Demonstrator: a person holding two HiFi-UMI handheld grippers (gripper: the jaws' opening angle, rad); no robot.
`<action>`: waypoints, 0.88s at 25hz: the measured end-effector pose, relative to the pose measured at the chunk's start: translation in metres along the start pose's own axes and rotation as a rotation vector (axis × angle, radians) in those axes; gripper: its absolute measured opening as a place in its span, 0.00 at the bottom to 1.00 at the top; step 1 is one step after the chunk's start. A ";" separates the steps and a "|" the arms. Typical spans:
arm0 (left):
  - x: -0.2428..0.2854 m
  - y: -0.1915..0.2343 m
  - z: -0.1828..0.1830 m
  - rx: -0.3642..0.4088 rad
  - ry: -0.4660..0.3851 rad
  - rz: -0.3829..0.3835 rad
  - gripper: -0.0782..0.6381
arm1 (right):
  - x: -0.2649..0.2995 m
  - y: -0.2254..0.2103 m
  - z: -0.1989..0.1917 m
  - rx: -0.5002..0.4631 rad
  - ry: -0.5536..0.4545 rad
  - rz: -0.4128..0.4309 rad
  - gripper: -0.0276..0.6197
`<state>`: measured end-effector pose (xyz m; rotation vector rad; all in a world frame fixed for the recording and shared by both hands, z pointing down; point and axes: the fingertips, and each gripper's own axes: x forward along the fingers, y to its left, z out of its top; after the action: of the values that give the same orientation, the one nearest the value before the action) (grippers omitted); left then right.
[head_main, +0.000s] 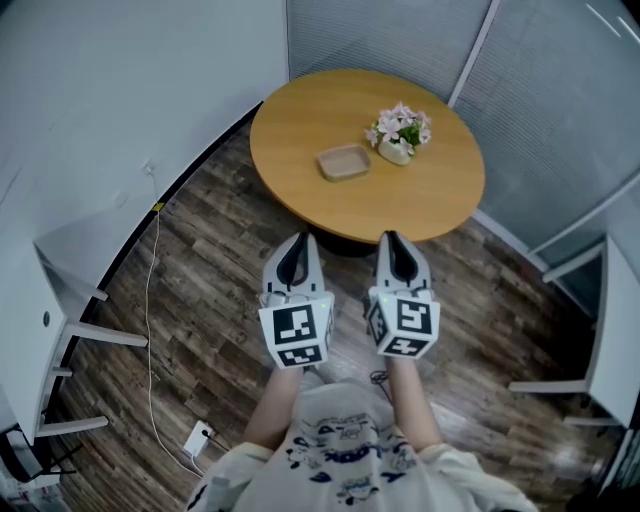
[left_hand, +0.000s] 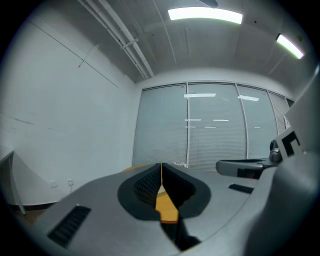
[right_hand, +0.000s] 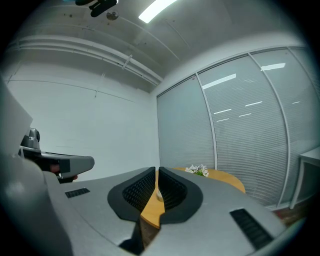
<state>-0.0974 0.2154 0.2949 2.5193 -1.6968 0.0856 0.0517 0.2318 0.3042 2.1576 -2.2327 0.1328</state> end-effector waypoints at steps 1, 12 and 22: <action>0.010 0.003 0.002 -0.002 0.001 -0.004 0.12 | 0.010 -0.001 0.002 0.001 -0.001 -0.002 0.08; 0.127 0.040 0.022 0.005 0.015 -0.052 0.12 | 0.126 -0.023 0.011 0.006 0.024 -0.073 0.08; 0.214 0.072 0.020 0.006 0.037 -0.082 0.12 | 0.216 -0.026 0.003 0.029 0.044 -0.103 0.08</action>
<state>-0.0834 -0.0109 0.3014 2.5708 -1.5805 0.1299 0.0705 0.0157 0.3199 2.2549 -2.1048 0.2091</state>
